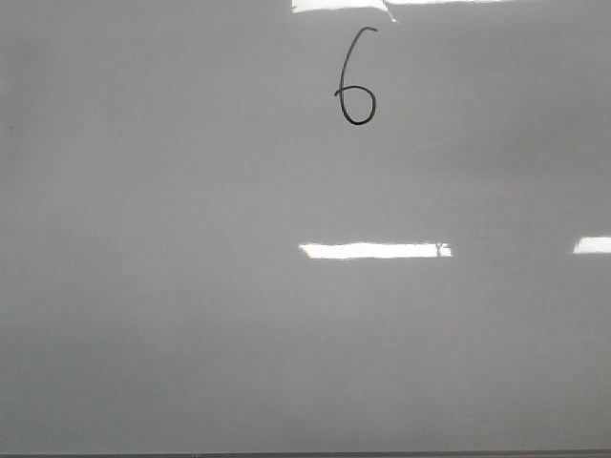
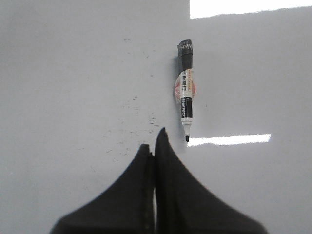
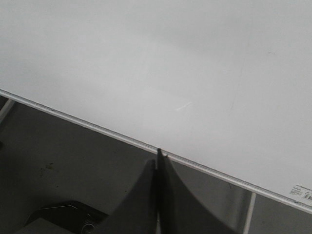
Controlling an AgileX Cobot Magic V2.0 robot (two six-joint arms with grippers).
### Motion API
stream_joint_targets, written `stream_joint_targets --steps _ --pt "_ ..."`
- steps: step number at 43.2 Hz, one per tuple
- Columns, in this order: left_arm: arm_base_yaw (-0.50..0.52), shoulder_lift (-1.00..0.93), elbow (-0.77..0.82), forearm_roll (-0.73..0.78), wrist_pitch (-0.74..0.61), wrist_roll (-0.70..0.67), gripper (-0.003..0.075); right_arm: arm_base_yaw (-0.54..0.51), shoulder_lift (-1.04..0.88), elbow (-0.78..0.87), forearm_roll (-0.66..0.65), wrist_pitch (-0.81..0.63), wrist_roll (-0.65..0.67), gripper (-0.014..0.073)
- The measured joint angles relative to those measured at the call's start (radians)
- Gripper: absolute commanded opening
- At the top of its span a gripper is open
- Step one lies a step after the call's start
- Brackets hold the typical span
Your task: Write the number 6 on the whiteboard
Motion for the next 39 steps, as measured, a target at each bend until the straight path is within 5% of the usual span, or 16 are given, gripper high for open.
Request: stream_joint_targets --steps 39 --pt "-0.015 0.000 0.000 -0.037 -0.047 -0.038 -0.0020 0.000 0.000 0.000 0.000 0.000 0.000 -0.0068"
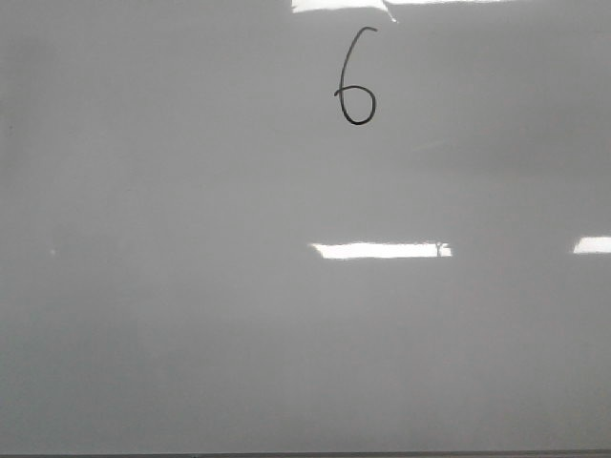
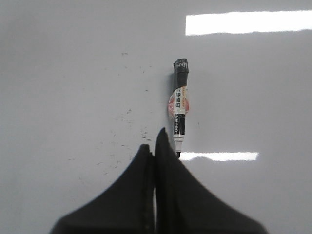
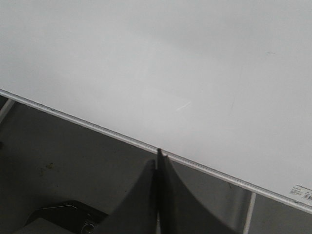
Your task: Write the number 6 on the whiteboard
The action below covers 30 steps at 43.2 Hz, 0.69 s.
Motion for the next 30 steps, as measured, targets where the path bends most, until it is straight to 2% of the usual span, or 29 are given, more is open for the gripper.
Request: stream_joint_targets --steps 9,30 --pt "-0.009 0.000 0.000 0.007 0.038 -0.023 -0.0020 0.000 0.000 0.000 0.000 0.000 0.000 -0.0068" --pt "-0.026 0.000 0.000 0.016 0.029 -0.027 -0.0020 0.000 0.000 0.000 0.000 0.000 0.000 -0.0068"
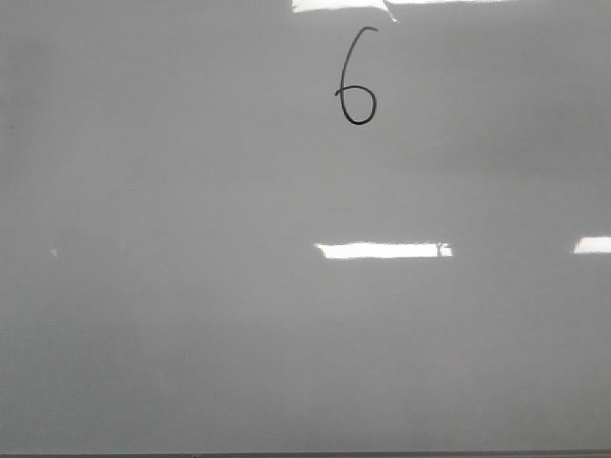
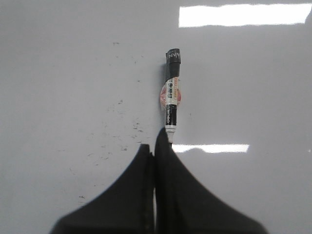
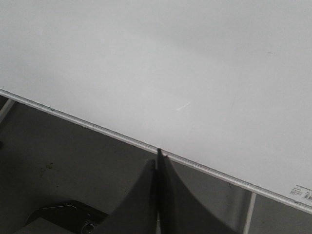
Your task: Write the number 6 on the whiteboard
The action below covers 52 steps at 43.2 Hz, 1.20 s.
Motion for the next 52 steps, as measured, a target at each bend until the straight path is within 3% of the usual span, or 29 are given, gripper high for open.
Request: stream_joint_targets --steps 36,42,52 --pt "0.000 0.000 0.000 0.000 0.000 0.000 -0.0020 -0.005 -0.015 0.013 -0.002 -0.010 0.000 -0.0068" --pt "0.000 0.000 0.000 0.000 0.000 0.000 -0.0020 -0.065 -0.094 0.099 -0.004 -0.127 0.000 -0.0068" --pt "0.000 0.000 0.000 0.000 0.000 0.000 -0.0020 -0.230 -0.294 0.409 -0.006 -0.511 0.000 -0.0068"
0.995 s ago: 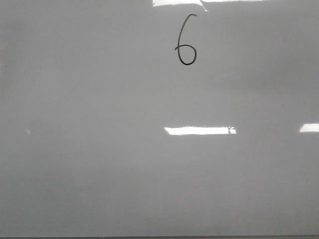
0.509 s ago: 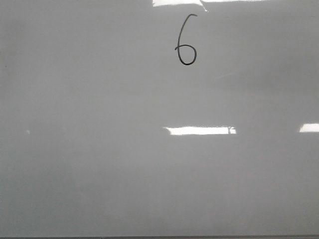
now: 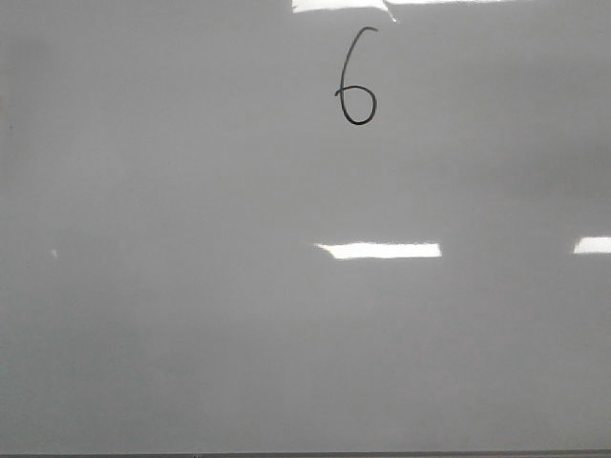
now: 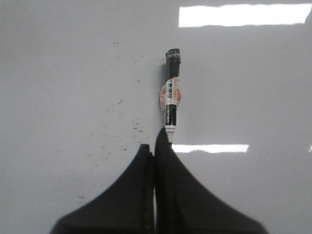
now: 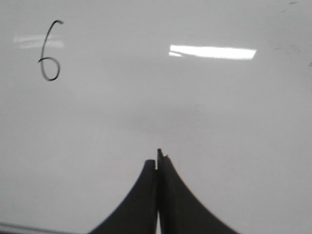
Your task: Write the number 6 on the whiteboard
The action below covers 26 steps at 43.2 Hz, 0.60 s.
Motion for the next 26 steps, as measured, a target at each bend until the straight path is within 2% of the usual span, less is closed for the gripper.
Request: stream_joint_targets --steps 8,15,20,26 --pt "0.000 0.000 0.000 0.000 0.000 0.000 -0.0020 -0.099 -0.173 0.290 0.000 -0.260 0.000 -0.0068" --pt "0.000 0.000 0.000 0.000 0.000 0.000 -0.0020 -0.112 -0.270 0.487 0.000 -0.433 0.000 -0.0068" --pt "0.000 0.000 0.000 0.000 0.000 0.000 -0.0020 -0.112 -0.323 0.586 0.000 -0.534 0.000 -0.0068" --pt "0.000 0.000 0.000 0.000 0.000 0.000 -0.0020 -0.112 -0.354 0.619 0.000 -0.560 0.000 -0.0068"
